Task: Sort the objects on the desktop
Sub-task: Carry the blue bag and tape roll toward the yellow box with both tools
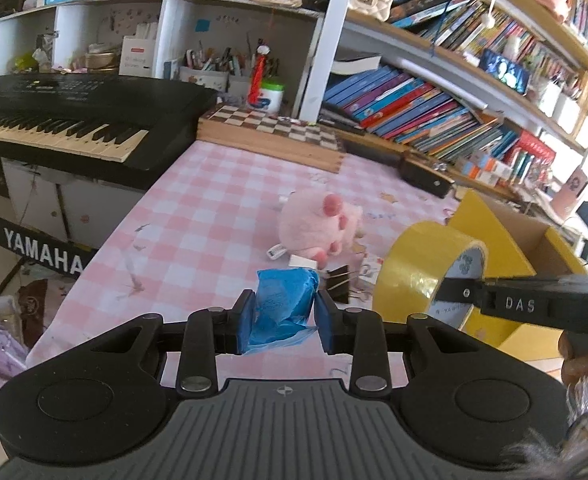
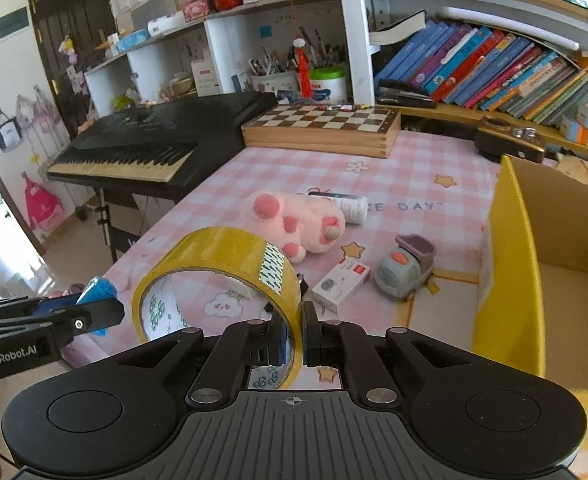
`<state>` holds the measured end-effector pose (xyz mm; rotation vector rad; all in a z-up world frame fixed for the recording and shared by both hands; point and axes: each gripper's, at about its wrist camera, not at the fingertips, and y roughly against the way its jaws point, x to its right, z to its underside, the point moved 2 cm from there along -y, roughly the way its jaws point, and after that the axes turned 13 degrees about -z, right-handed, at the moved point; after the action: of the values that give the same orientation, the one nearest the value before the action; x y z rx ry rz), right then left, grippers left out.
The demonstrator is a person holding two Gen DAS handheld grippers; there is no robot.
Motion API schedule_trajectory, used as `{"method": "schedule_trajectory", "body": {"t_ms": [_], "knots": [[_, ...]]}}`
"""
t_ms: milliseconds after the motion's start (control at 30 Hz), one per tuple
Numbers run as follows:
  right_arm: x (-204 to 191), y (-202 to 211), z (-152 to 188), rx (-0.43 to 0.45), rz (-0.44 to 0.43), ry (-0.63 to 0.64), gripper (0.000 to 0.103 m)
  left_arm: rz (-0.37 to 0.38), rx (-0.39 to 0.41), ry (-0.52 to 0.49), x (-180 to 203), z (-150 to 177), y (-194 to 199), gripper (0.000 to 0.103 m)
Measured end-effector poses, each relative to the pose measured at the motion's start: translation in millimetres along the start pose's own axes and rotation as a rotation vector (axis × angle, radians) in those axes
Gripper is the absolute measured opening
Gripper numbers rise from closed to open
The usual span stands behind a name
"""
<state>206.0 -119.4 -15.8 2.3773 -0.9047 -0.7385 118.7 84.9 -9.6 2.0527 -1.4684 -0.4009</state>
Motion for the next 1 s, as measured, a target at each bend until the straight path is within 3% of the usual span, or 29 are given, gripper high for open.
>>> {"method": "schedule_trajectory", "body": {"t_ms": [533,1000], "knots": [[-28,66,54,0.027,0.066,-0.049,0.008,0.126,0.050,-0.064,11,23,60,0.027],[-40,110,102,0.048,0.152,-0.144,0.008,0.260,0.017,-0.156,26,55,89,0.027]]}}
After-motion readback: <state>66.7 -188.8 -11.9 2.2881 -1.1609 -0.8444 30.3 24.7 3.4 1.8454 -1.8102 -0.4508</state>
